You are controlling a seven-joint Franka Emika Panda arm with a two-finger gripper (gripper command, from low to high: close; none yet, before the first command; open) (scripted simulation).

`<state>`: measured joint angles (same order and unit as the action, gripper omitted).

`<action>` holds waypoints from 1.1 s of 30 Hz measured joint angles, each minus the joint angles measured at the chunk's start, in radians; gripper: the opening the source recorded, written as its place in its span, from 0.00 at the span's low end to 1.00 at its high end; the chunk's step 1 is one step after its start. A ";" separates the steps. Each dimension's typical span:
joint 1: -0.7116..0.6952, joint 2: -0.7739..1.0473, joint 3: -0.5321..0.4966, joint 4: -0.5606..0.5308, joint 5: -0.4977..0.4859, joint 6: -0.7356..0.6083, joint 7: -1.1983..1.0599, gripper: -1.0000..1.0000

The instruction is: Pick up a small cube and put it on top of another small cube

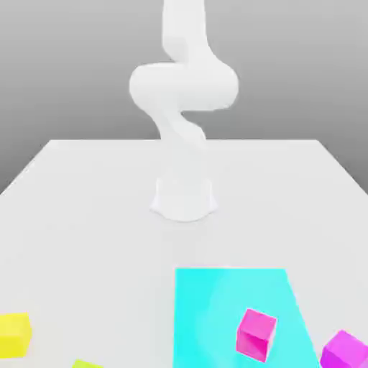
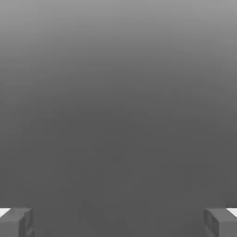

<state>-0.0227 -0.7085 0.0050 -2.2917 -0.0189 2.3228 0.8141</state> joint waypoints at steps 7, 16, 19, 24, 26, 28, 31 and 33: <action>-0.056 0.261 0.001 0.024 -0.050 0.064 0.037 0.50; -0.101 0.587 -0.031 0.053 -0.078 0.146 0.059 0.50; -0.123 0.695 -0.042 0.063 -0.070 0.174 0.054 0.50; -0.150 0.875 -0.051 0.079 -0.036 0.222 0.032 0.50; -0.164 0.946 -0.051 0.085 -0.017 0.241 0.019 0.50; -0.182 1.018 -0.046 0.091 0.004 0.260 0.005 0.50; -0.209 1.124 -0.035 0.103 0.035 0.296 -0.016 0.50; -0.215 1.197 -0.032 0.117 0.045 0.343 -0.022 0.50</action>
<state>-0.2376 0.4881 -0.0268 -2.1744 0.0257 2.6655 0.7918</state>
